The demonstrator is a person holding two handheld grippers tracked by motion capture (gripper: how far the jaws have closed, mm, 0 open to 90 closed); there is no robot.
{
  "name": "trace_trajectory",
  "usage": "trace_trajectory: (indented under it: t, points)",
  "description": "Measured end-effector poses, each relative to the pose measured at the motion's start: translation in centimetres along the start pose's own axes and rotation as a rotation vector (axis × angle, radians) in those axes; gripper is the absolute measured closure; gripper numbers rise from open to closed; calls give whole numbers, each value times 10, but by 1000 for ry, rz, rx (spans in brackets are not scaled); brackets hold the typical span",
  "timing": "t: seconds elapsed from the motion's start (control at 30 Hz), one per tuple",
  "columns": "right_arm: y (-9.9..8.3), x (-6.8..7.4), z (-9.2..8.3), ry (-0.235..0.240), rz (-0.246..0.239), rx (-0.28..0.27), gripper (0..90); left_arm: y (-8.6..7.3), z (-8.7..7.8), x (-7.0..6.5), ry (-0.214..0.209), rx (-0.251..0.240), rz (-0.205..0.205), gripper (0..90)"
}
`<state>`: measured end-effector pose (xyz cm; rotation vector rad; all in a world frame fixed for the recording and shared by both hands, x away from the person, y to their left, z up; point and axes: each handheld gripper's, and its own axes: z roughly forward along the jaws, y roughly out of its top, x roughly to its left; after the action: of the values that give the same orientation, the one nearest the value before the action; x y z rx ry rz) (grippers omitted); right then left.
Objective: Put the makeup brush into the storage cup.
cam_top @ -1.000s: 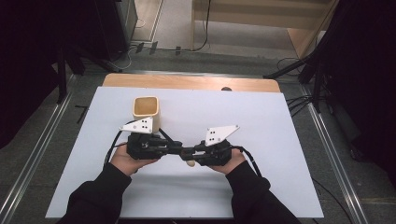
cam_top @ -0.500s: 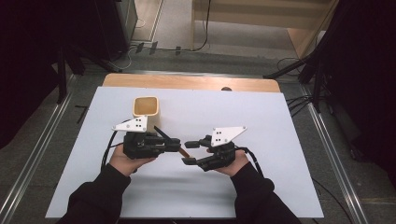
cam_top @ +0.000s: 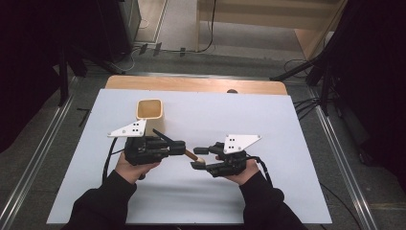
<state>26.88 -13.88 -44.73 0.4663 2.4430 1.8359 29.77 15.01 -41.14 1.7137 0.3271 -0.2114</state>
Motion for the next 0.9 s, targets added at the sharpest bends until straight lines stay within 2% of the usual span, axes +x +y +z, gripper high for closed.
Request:
trace_trajectory:
  t: [0.1,0.13,0.27,0.5,0.6,0.63,0.67,0.7,0.73,0.77,0.8,0.83,0.87,0.9]
  points:
    - [0,-1,2,20,29,-15,642,-1,1,0,-4,6,8,792]
    - [0,-1,2,20,29,-15,642,-1,1,0,-4,6,8,792]
    - [2,-3,3,42,41,-25,766,-1,0,1,0,-4,0,792]
    - [4,-2,4,59,24,-4,797,-2,-1,4,-22,5,-24,790]
    - [5,-2,3,59,18,1,798,-1,-1,4,-14,12,-19,777]
    - [6,-2,3,58,18,2,798,-1,-1,4,-14,12,-19,737]
    - [6,-2,3,58,18,2,798,-1,0,4,-12,19,-17,737]
    - [6,-3,2,56,23,1,799,-1,0,3,7,34,-8,644]
    - [6,-4,-1,51,23,6,799,0,-2,3,13,42,-11,500]
    - [6,-4,-1,51,23,6,799,0,-2,3,13,42,-11,463]
    - [6,-5,-3,49,24,11,799,1,-4,3,21,48,-2,463]
    - [6,-5,-7,47,15,22,799,2,-8,3,40,46,14,356]
    - [6,-5,-7,47,15,22,799,2,-8,3,40,46,14,338]
    - [7,-6,-12,41,15,49,798,4,-15,3,56,45,33,321]
